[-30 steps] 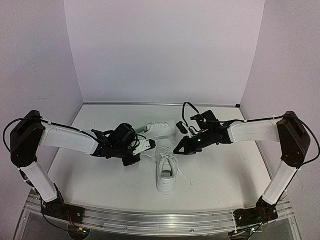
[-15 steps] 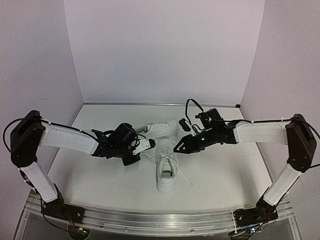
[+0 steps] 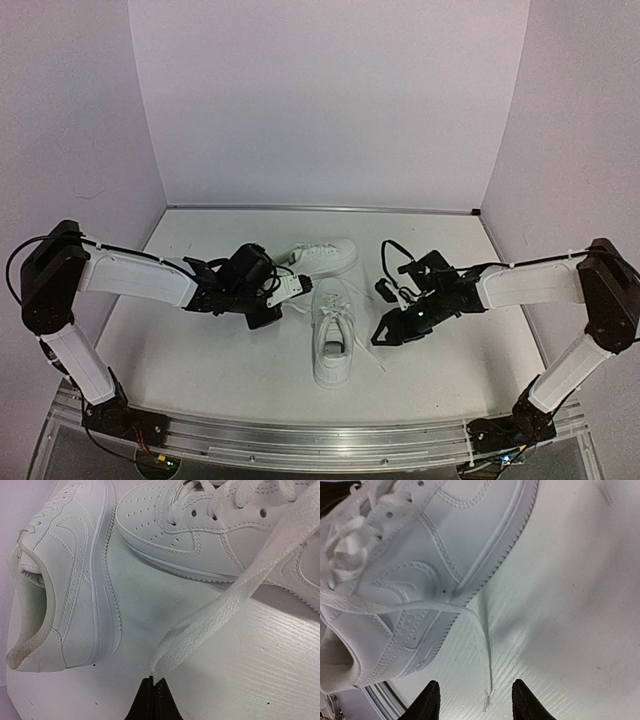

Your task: Tie the shoes

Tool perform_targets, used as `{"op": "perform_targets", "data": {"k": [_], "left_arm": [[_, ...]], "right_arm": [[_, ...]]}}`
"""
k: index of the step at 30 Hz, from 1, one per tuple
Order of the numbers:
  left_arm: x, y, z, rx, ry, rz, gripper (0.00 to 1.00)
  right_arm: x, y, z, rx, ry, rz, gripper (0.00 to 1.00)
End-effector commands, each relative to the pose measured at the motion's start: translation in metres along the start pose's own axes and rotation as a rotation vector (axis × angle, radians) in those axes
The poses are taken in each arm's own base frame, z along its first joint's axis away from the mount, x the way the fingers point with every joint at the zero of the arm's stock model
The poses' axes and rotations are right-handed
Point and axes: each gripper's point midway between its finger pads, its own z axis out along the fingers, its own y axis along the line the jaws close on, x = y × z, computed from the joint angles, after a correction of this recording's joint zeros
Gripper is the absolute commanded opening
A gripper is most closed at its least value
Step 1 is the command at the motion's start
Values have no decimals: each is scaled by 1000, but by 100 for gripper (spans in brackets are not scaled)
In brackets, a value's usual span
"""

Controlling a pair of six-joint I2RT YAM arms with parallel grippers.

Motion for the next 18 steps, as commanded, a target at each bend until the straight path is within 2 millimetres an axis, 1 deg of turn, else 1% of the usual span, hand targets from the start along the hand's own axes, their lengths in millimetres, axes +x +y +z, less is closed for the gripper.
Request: {"op": "perform_targets", "data": {"k": [1, 4, 9, 13, 16, 18], "left_arm": [[-23, 10, -5, -18, -56, -16, 0], [-24, 10, -6, -17, -59, -16, 0], [-24, 10, -6, -17, -57, -14, 0], [-24, 10, -6, -19, -58, -17, 0], [-25, 10, -6, -18, -61, -13, 0], [-25, 10, -6, -18, -62, -13, 0]], "right_arm": [[9, -11, 6, 127, 6, -38, 44], [17, -11, 16, 176, 27, -60, 42], [26, -7, 27, 252, 47, -107, 40], [35, -12, 32, 317, 69, -124, 37], [41, -14, 37, 356, 89, -133, 33], [41, -15, 38, 397, 93, -146, 30]]}}
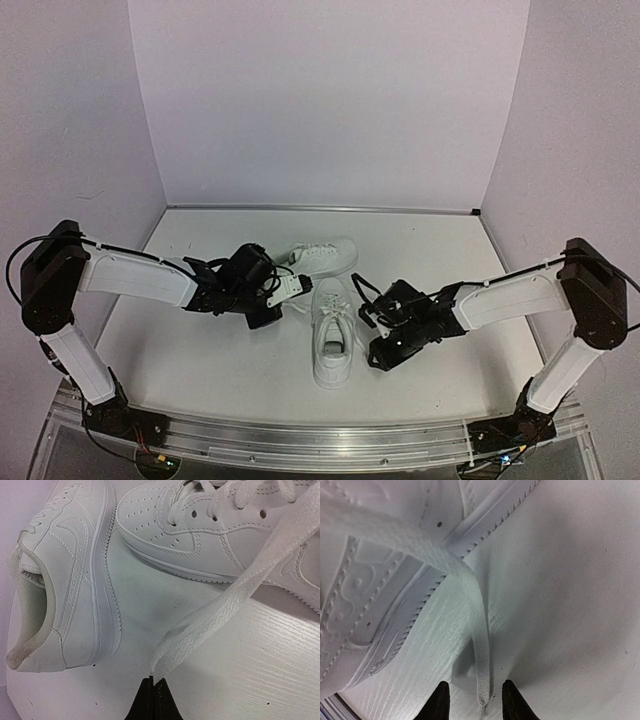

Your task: Tie the shoes

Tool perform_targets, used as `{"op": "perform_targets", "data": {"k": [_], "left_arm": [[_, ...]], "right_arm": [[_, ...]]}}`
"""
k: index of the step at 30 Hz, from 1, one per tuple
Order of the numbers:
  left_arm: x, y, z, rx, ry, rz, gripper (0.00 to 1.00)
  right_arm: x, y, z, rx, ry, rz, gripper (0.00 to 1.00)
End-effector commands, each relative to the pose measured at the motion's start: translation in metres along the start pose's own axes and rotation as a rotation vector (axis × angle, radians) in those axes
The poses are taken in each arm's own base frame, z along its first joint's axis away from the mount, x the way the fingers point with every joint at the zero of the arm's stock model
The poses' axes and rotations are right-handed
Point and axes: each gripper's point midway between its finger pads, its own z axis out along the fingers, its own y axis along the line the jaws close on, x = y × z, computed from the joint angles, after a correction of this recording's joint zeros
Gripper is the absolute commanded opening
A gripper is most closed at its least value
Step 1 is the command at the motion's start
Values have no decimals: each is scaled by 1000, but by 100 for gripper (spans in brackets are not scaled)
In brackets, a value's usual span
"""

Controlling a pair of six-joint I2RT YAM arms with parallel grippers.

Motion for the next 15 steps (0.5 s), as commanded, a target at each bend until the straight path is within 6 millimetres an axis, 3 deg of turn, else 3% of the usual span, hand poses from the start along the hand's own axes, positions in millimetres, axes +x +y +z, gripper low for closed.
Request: {"op": "perform_targets", "data": {"k": [1, 10, 15], "left_arm": [[-26, 10, -6, -19, -62, -13, 0], [-27, 11, -5, -19, -64, -10, 0], [-28, 10, -5, -16, -64, -10, 0]], "right_arm": [[4, -12, 9, 145, 35, -15, 29], [19, -7, 15, 290, 103, -79, 21], [27, -10, 11, 306, 111, -59, 0]]}}
